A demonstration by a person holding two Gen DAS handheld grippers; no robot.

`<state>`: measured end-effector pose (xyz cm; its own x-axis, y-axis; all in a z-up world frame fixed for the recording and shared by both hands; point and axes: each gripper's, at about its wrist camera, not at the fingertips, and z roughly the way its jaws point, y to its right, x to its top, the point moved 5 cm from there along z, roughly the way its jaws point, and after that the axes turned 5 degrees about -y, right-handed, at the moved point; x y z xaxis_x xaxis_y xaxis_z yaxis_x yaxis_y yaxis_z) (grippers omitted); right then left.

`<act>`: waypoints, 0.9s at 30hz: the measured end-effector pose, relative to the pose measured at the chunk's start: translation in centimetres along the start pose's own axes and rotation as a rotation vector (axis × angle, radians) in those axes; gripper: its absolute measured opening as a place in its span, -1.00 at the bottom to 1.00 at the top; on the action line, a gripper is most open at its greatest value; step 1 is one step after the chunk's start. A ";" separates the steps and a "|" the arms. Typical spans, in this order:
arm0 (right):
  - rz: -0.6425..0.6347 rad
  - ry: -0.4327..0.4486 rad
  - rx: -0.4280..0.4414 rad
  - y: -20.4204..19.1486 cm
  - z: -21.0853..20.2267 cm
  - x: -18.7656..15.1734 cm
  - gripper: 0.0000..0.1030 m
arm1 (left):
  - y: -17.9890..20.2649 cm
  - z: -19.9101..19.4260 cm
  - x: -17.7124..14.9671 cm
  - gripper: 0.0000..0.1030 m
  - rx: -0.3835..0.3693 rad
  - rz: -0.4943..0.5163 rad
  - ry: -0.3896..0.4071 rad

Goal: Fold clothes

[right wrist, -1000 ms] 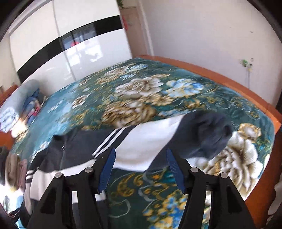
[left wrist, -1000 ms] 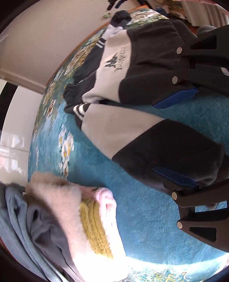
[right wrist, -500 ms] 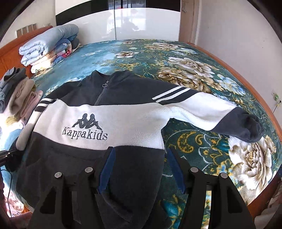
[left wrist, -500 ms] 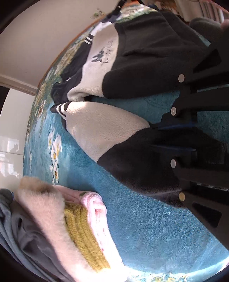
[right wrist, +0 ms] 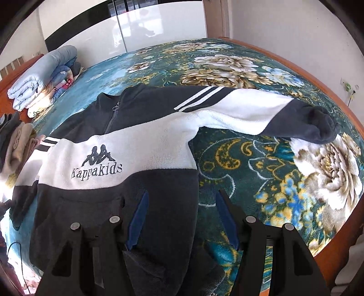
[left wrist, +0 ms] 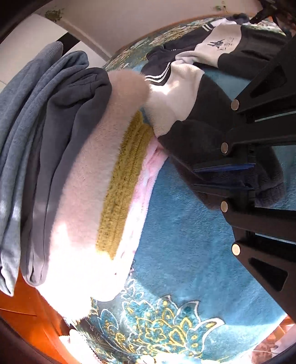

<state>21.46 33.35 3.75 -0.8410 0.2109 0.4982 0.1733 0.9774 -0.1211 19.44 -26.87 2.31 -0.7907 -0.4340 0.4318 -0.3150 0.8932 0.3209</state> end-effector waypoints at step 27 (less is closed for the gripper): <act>-0.119 0.058 0.001 5.2 -3.0 -11.2 0.21 | 14.6 2.1 -11.9 0.38 -0.344 0.208 -0.367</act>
<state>33.32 36.08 0.14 -0.8247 0.0940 0.5576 0.0738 0.9955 -0.0587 23.16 -8.44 0.14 -0.9688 -0.1272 0.2125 0.0092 0.8391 0.5439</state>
